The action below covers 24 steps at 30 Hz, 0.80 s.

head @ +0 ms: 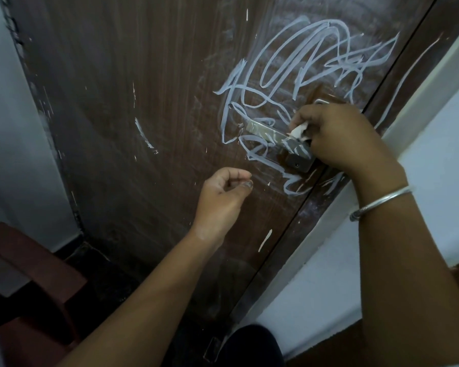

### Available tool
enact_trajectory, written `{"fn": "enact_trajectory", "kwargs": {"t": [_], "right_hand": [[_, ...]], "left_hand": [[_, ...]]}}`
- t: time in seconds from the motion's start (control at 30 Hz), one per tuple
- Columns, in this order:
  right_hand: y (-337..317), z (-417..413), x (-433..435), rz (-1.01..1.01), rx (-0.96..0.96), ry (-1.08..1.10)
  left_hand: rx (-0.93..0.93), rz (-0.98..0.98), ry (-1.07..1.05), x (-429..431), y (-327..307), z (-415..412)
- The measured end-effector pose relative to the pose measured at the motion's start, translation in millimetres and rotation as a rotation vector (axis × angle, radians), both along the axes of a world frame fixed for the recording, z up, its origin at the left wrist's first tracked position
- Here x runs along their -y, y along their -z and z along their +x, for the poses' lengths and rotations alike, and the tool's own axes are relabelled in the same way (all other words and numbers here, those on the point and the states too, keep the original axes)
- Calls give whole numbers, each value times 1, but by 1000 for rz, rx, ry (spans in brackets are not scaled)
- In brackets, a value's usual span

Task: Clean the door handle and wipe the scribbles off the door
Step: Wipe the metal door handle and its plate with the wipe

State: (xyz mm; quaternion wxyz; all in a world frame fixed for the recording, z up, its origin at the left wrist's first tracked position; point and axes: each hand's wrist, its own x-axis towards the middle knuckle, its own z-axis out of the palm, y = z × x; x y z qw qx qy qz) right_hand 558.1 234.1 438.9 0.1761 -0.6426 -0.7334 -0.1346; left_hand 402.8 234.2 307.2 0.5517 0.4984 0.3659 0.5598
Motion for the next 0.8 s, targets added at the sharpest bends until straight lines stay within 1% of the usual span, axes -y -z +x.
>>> {"fn": "enact_trajectory", "kwargs": {"t": [0.07, 0.1, 0.2, 0.33, 0.43, 0.5, 0.57, 0.63, 0.73, 0.8], "right_hand": [[-3, 3, 4, 112, 13, 61], [-5, 4, 6, 159, -16, 82], [-1, 1, 18, 266, -212, 36], [27, -5, 38, 479, -476, -23], [60, -6, 48, 524, -631, -20], [80, -14, 55, 511, -759, -18], [93, -25, 57, 471, -842, -38], [99, -39, 55, 439, -825, -73], [101, -57, 44, 486, -719, -103], [100, -67, 36, 495, -724, -119]], "left_hand": [[4, 2, -15, -2, -1, -2], [10, 5, -20, -3, -1, -3], [29, 4, -14, -4, -3, 0], [16, -1, 2, -2, -1, 7], [10, -13, 11, -1, 1, 9], [22, -17, 9, -1, 1, 9], [44, -13, -2, -2, -3, 10], [88, -8, 4, -2, -9, 11], [142, 18, 20, -1, -20, 9], [143, 45, 26, -1, -24, 5]]}}
